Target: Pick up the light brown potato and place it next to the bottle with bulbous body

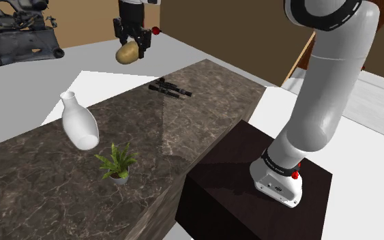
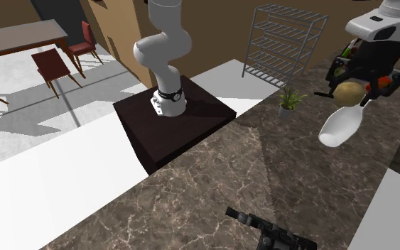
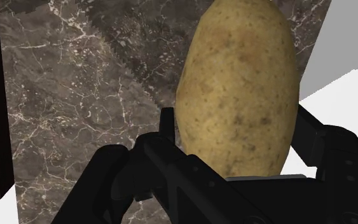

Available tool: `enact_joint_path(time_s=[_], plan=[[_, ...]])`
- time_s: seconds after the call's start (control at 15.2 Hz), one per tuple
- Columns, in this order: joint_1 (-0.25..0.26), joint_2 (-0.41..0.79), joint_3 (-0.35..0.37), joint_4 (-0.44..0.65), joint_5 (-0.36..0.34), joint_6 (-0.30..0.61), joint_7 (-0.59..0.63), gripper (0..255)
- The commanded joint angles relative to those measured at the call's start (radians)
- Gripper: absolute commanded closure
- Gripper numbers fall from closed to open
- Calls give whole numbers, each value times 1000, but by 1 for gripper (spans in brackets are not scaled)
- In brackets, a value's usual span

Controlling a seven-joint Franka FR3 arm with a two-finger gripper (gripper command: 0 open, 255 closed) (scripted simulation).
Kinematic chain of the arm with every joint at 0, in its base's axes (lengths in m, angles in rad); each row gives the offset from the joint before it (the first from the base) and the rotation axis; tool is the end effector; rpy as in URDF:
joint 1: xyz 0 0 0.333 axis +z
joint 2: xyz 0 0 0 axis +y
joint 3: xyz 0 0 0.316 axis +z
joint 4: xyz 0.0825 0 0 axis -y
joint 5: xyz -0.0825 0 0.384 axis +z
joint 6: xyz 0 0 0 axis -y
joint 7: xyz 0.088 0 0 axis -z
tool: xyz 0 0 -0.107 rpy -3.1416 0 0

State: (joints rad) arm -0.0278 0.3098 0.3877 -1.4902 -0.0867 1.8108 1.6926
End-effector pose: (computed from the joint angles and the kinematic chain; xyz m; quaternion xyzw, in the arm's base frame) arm 0.6243 0.1938 0.5084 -0.7861 0.6177 0.0044 0.0224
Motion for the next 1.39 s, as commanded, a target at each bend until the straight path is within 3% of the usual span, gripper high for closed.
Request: enact_joint_path(time_s=[0.0, 0.2, 0.33, 1.32], plan=[[42, 89, 4, 118, -35, -34, 40, 255], [118, 229, 1, 329, -83, -110, 86, 255], [184, 350, -7, 525, -116, -186, 107, 255], [147, 324, -10, 275, -113, 34, 118, 255]])
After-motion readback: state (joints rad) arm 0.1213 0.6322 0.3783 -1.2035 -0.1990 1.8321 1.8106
